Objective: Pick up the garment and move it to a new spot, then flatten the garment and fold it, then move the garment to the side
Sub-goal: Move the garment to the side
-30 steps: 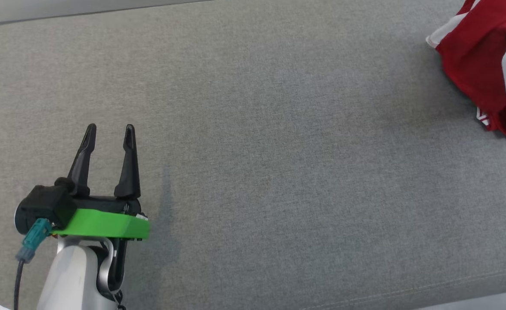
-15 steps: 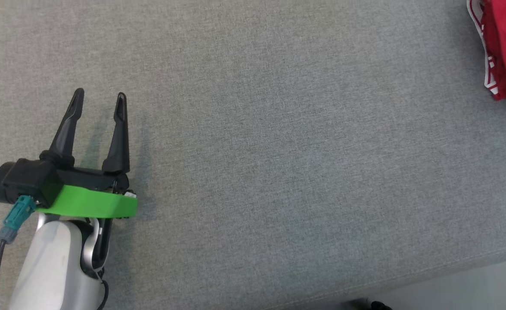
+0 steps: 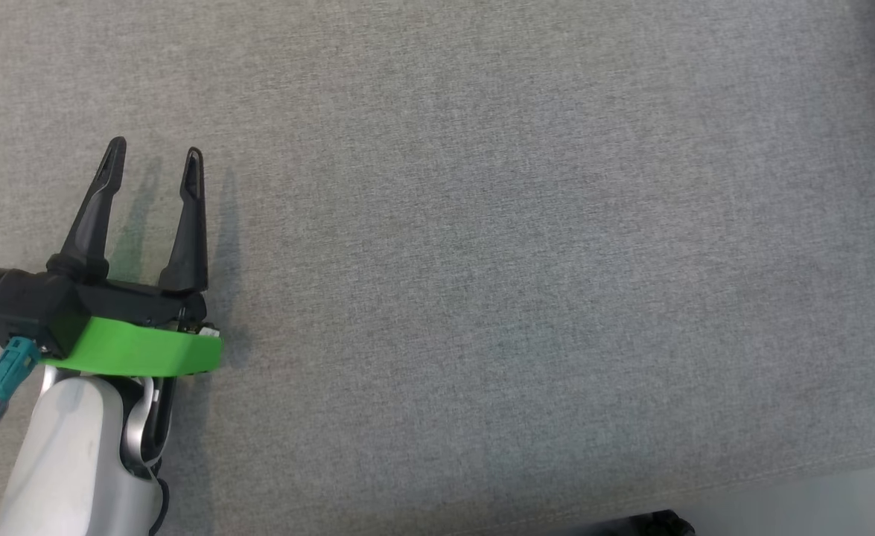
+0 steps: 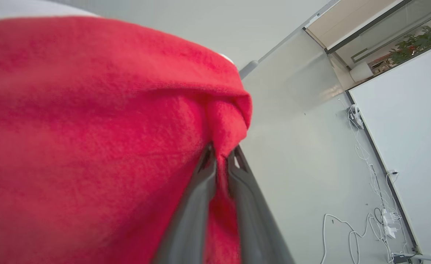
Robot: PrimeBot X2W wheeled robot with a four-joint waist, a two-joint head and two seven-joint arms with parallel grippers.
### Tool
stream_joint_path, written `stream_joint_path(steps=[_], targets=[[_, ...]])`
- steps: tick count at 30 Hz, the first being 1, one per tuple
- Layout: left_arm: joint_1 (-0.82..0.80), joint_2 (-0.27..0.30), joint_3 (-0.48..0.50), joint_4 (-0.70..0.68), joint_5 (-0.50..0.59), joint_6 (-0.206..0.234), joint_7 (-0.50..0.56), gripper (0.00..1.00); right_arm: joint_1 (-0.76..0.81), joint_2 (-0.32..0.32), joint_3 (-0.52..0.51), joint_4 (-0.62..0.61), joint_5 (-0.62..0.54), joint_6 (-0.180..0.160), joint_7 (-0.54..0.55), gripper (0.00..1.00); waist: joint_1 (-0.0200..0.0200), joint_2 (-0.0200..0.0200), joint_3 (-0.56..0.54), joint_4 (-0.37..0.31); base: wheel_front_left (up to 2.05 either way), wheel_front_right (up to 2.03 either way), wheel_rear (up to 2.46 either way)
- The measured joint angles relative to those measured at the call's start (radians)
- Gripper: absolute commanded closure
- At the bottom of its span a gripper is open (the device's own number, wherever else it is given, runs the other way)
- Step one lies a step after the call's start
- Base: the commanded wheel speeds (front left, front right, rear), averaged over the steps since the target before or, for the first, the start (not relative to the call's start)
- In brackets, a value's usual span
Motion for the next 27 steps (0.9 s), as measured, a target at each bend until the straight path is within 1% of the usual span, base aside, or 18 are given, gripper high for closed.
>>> stream_joint_path(steps=[1,2,5,9,12,16,18,23,27], targets=[[0.001,0.001,-0.001,-0.001,0.0,0.0,0.0,0.0,0.0,0.006,-0.013,-0.003,-0.022,0.0,-0.01,0.29,0.0,0.0,0.0,0.003,0.0,0.0,0.0],[0.003,0.001,-0.002,-0.001,0.0,0.0,0.0,0.0,0.0,0.016,-0.035,-0.004,-0.046,0.0,-0.019,0.0,0.0,0.0,0.0,0.006,0.0,0.0,0.0],[0.007,-0.002,-0.007,0.004,0.0,0.0,0.0,0.0,0.001,0.042,-0.073,-0.002,-0.107,0.0,-0.044,0.0,0.0,0.0,-0.007,0.01,0.0,0.0,0.0],[0.008,-0.017,-0.012,0.016,-0.005,0.0,0.0,0.0,0.006,0.082,-0.095,-0.01,-0.159,0.0,-0.155,0.0,0.0,0.0,-0.032,0.013,0.0,0.0,0.0],[0.015,-0.038,-0.002,0.037,-0.007,0.0,0.0,0.0,0.013,0.126,-0.082,0.003,-0.156,0.0,-0.228,0.0,0.0,0.0,-0.063,0.016,0.0,0.0,0.0],[0.04,-0.063,0.016,0.066,-0.007,0.0,0.0,0.0,0.059,0.193,-0.058,0.017,-0.095,0.0,-0.328,0.0,0.0,0.0,-0.12,0.022,0.0,0.0,0.0],[0.056,-0.078,0.024,0.078,-0.007,0.0,0.0,0.0,0.099,0.23,-0.053,0.003,-0.062,0.0,-0.36,0.0,0.0,0.0,-0.155,0.026,0.0,0.0,0.0],[0.109,-0.114,0.063,0.102,-0.004,0.0,0.0,0.0,0.227,0.331,-0.053,-0.101,0.023,0.0,-0.395,0.0,0.0,0.0,-0.238,0.039,0.0,0.0,0.0],[0.162,-0.137,0.089,0.116,0.0,0.0,0.0,0.0,0.339,0.375,-0.022,-0.2,0.093,0.0,-0.399,0.0,0.0,0.0,-0.308,0.052,0.0,0.0,0.0]])
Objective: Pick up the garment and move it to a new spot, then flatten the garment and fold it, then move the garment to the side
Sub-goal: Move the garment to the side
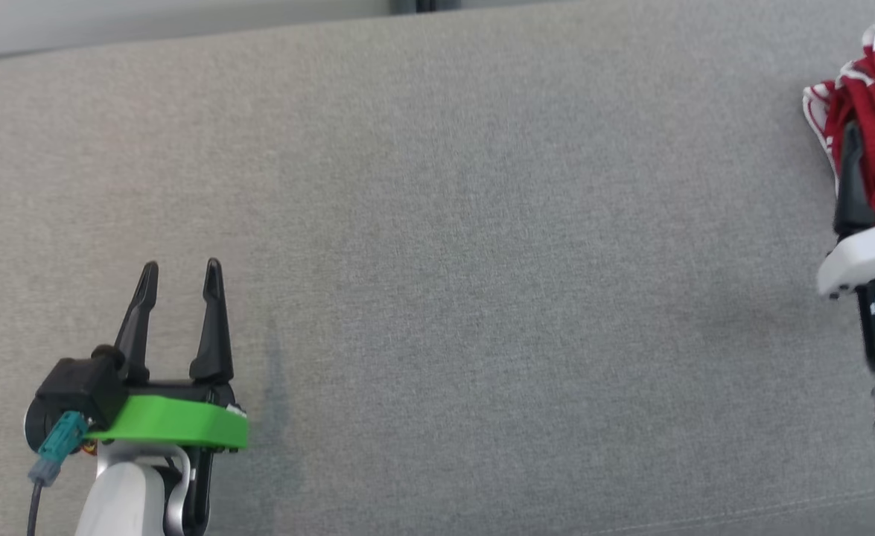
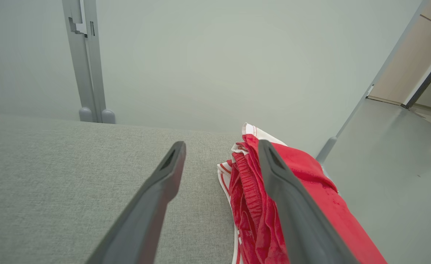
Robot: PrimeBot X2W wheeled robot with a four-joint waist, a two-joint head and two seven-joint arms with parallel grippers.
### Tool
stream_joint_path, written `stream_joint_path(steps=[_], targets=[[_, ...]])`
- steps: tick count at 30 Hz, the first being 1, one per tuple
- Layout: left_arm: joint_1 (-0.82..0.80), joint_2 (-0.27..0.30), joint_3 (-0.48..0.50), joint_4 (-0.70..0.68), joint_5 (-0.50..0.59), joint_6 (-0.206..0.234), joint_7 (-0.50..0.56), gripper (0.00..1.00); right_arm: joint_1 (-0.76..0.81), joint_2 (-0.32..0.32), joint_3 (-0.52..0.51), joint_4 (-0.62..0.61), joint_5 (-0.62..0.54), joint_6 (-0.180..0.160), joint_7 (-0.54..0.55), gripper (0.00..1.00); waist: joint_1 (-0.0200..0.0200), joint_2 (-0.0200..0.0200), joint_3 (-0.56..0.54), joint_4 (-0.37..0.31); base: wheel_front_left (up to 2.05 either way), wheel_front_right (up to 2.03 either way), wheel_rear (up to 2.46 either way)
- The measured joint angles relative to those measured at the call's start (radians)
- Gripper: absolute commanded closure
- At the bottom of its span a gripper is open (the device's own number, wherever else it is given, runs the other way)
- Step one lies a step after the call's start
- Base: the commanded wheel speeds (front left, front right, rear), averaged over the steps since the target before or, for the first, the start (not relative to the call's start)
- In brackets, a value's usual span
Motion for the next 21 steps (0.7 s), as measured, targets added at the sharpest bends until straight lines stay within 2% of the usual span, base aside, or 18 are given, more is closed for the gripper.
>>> stream_joint_path(steps=[10,16,21], targets=[[0.062,-0.026,0.027,0.029,0.013,0.0,0.0,0.0,0.23,0.06,0.091,-0.248,0.108,0.0,0.118,0.0,0.0,0.0,-0.138,0.038,0.0,0.0,0.0],[0.094,-0.036,0.041,0.046,0.019,0.0,0.0,0.0,0.325,0.095,0.106,-0.327,0.134,0.0,0.165,0.0,0.0,0.0,-0.194,0.062,0.0,0.0,0.0],[0.121,-0.041,0.052,0.062,0.022,0.0,0.0,0.0,0.379,0.117,0.13,-0.346,0.14,0.0,0.187,0.0,0.0,0.0,-0.236,0.073,0.0,0.0,0.0]])
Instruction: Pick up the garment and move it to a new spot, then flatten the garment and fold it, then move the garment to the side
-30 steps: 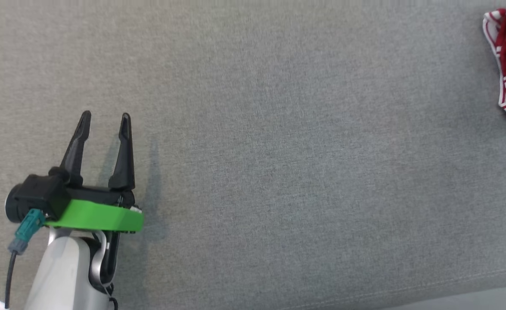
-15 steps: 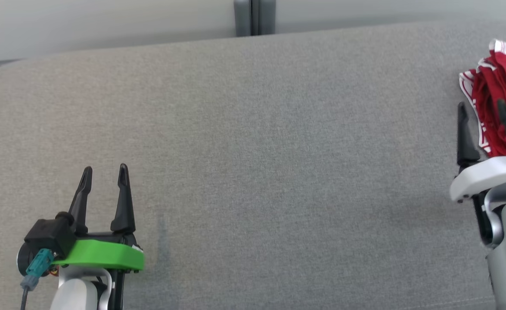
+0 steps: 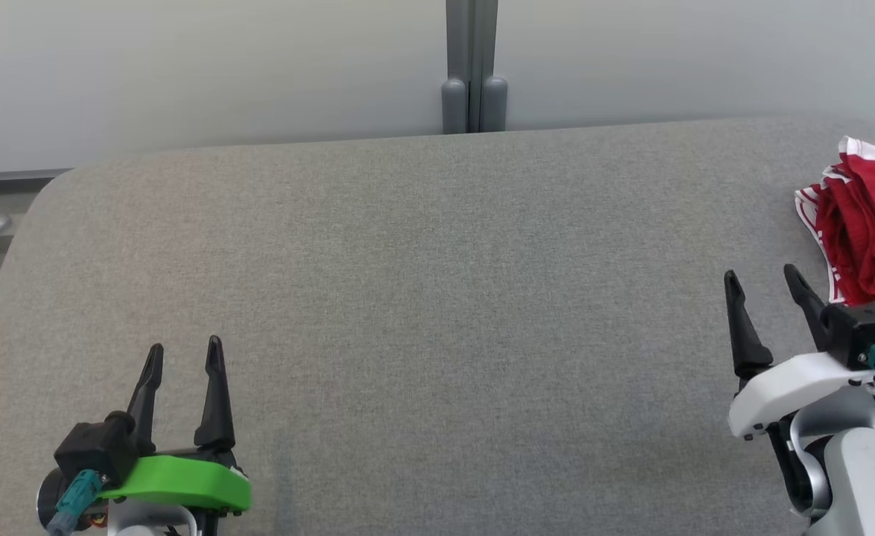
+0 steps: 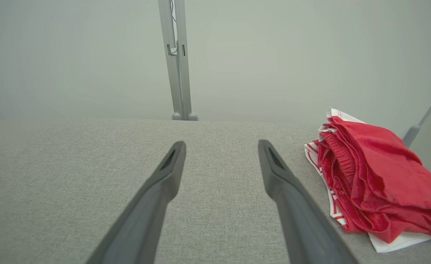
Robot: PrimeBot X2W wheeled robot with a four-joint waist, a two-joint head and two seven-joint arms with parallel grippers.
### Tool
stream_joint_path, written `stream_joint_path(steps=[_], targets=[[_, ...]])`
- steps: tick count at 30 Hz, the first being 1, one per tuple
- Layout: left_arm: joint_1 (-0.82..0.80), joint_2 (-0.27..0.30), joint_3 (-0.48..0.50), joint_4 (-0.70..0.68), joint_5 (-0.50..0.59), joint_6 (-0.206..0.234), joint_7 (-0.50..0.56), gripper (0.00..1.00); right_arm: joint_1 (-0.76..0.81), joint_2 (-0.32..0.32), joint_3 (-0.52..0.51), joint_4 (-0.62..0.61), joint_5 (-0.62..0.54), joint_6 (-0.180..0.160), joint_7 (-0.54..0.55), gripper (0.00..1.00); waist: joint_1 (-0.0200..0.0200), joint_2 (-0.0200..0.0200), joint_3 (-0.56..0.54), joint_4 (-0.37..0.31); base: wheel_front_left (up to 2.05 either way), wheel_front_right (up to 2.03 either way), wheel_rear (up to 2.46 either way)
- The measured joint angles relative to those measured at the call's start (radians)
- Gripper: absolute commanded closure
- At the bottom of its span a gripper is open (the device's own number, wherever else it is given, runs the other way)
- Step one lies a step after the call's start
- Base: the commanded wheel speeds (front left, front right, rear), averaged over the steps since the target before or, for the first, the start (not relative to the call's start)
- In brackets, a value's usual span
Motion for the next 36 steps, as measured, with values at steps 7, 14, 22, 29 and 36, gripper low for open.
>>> stream_joint_path(steps=[7,14,22,29,36], targets=[[0.009,-0.004,0.003,0.03,0.008,0.0,0.0,0.0,0.033,0.012,0.033,-0.003,0.018,0.0,0.009,0.0,0.0,0.0,-0.028,-0.005,0.0,0.0,0.0],[0.005,-0.004,-0.009,0.056,0.006,0.0,0.0,0.0,0.052,0.026,0.034,0.007,0.025,0.0,0.002,0.0,0.0,0.0,-0.039,-0.011,0.0,0.0,0.0],[0.0,0.005,-0.024,0.075,0.001,0.0,0.0,0.0,0.071,0.034,0.029,0.015,0.03,0.0,-0.001,0.0,0.0,0.0,-0.051,-0.014,0.0,0.0,0.0],[0.0,0.008,-0.036,0.087,-0.001,0.0,0.0,0.0,0.089,0.045,0.026,0.016,0.037,0.0,-0.001,0.0,0.0,0.0,-0.059,-0.014,0.0,0.0,0.0],[-0.003,0.013,-0.041,0.092,-0.007,0.0,0.0,0.0,0.091,0.055,0.021,0.017,0.045,0.0,-0.002,0.0,0.0,0.0,-0.061,-0.014,0.0,0.0,0.0]])
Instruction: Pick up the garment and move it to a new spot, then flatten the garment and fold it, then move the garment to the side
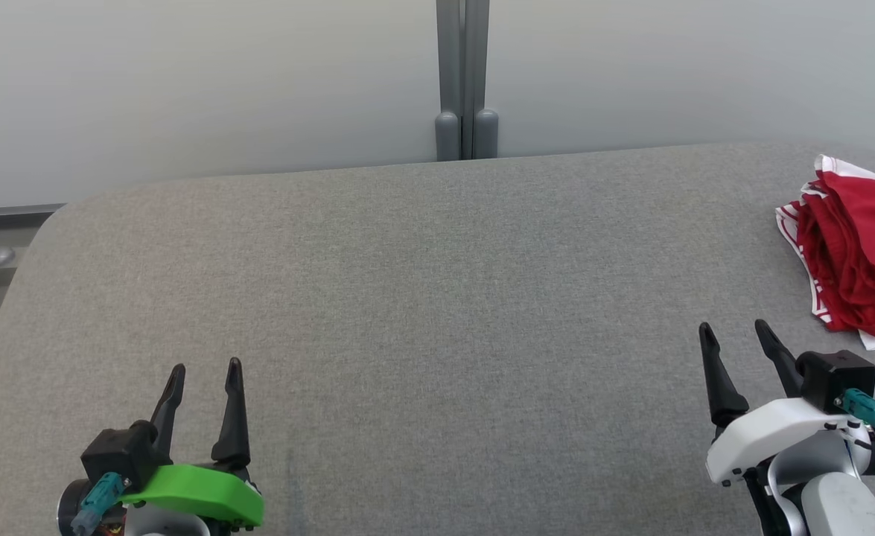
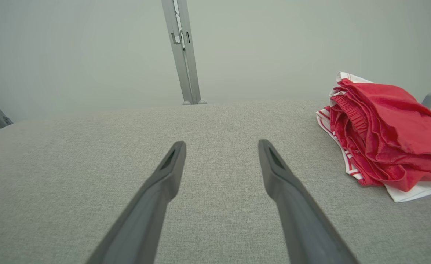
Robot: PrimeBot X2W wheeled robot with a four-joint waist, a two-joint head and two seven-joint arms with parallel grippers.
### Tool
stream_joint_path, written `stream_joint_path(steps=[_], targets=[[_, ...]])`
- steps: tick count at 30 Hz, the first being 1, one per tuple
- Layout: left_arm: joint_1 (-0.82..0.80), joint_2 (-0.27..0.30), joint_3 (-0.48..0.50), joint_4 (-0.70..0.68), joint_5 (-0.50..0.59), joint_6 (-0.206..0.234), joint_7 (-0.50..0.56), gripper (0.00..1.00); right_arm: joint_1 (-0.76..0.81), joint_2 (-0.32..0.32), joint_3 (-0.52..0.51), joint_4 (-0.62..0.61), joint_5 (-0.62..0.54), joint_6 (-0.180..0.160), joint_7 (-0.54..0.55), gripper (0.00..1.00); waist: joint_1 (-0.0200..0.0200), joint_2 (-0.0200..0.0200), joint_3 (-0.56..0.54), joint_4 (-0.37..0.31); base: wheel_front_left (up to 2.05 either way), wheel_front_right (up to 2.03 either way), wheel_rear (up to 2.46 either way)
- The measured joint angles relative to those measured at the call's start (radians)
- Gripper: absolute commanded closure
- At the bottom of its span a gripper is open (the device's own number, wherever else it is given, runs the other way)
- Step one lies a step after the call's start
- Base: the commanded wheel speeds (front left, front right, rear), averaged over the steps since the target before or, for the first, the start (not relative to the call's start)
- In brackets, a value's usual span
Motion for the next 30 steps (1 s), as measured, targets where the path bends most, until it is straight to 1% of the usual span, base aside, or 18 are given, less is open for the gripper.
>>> stream_joint_path(steps=[12,13,19,30], targets=[[-0.006,-0.001,-0.004,0.004,-0.007,0.0,0.0,0.0,0.012,0.006,0.008,0.008,-0.004,0.0,-0.001,0.0,0.0,0.0,0.007,-0.002,0.0,0.0,0.0],[-0.005,-0.002,-0.005,0.006,-0.006,0.0,0.0,1.0,0.012,0.007,0.01,0.012,-0.004,0.0,0.001,1.0,0.0,0.0,0.008,-0.002,0.0,0.0,0.0],[0.03,-0.009,-0.006,0.055,-0.016,0.0,0.012,1.0,0.046,0.019,0.012,0.064,0.008,0.0,0.008,1.0,0.0,0.0,0.008,-0.002,0.0,0.0,0.0],[0.031,-0.012,0.014,0.039,-0.203,0.0,0.067,1.0,0.043,0.027,-0.002,0.066,0.212,0.0,0.033,1.0,0.0,0.0,0.011,0.0,0.0,0.0,0.0]])
